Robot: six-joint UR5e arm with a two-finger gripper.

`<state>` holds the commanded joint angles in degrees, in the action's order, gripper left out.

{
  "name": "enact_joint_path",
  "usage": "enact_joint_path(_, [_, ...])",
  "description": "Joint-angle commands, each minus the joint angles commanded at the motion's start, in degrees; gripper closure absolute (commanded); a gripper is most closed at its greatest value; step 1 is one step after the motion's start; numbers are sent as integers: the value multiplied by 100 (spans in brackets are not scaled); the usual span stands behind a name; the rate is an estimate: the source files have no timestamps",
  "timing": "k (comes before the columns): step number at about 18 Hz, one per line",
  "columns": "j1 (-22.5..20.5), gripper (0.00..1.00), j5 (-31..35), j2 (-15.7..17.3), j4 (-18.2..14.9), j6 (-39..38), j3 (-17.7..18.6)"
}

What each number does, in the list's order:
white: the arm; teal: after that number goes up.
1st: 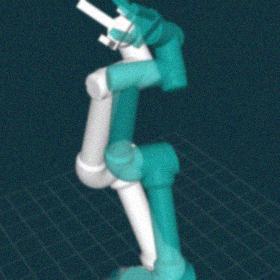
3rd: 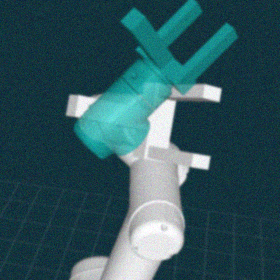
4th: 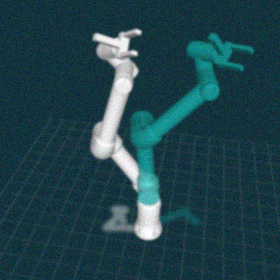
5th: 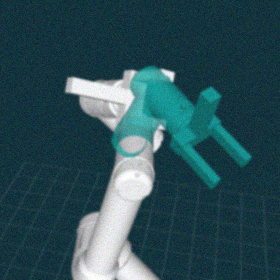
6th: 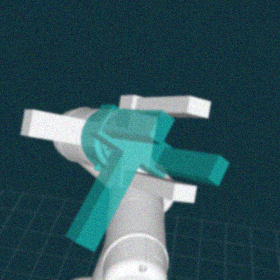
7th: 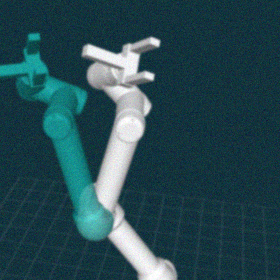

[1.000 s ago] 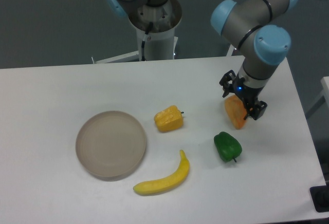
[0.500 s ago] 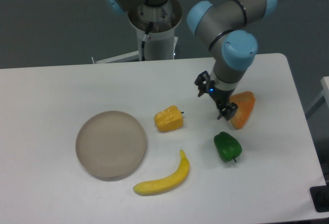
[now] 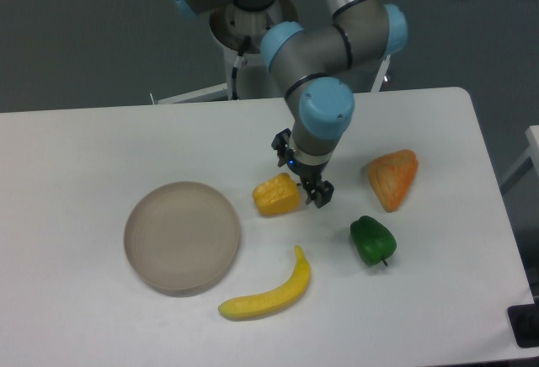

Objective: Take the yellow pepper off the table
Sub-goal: 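Move the open gripper over the yellow pepper and close on it, then lift the yellow pepper and carry it up beside the orange pepper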

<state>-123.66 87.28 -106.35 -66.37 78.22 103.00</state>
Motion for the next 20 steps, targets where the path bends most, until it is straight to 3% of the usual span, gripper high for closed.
enact_joint_path(6, [202, 0, 9, -184, 238, -360, 124])
enact_joint_path(7, [202, 14, 9, -193, 265, -378, 124])
enact_joint_path(8, [202, 41, 9, -193, 274, -395, 115])
enact_joint_path(9, [202, 60, 9, -193, 282, -396, 80])
enact_joint_path(12, [158, 82, 17, -158, 256, -369, -69])
enact_joint_path(18, [-438, 83, 281, 114, 72, -334, -456])
enact_joint_path(20, [-746, 83, 281, 237, -261, -316, -648])
